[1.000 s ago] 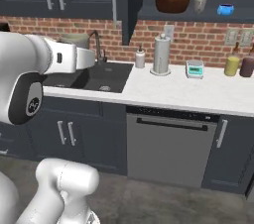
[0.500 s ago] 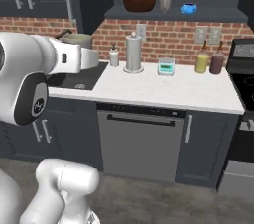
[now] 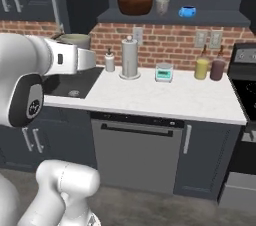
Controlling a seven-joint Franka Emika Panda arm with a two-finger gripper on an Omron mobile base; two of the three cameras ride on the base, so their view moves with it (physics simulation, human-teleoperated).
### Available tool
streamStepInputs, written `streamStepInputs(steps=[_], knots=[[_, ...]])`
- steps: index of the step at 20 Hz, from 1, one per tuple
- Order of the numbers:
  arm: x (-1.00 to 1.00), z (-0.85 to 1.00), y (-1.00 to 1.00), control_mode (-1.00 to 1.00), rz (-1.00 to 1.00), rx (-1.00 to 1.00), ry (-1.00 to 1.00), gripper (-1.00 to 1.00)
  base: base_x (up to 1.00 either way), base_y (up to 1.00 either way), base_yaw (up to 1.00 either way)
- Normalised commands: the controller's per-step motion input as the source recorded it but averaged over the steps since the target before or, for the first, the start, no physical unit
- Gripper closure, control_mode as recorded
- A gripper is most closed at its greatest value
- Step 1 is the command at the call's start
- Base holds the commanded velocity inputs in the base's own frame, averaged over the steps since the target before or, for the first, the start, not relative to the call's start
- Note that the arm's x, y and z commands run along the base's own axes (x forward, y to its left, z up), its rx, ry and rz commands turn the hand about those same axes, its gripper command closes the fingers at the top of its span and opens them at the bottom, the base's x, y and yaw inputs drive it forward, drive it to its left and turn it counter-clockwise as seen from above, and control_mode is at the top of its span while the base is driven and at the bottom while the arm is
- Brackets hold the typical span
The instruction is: Gather all objects into one cabinet and sort the glasses and bowls to opposite sides.
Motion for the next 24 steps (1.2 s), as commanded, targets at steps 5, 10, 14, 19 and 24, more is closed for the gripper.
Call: streamStepInputs(steps=[5,10,14,19,24], knots=[[0.00,0.00,0.00,1.00,0.00,0.00,0.00,1.00,0.79,-0.70,-0.01],[0.00,0.00,0.00,1.00,0.00,0.00,0.00,1.00,0.67,-0.75,0.00],[0.00,0.00,0.00,1.00,0.00,0.00,0.00,1.00,0.48,-0.37,-0.02],[0.00,0.00,0.00,1.00,0.00,0.00,0.00,1.00,0.70,0.00,-0.02],[0.00,0.00,0.00,1.00,0.00,0.00,0.00,1.00,0.93,0.00,-0.02]])
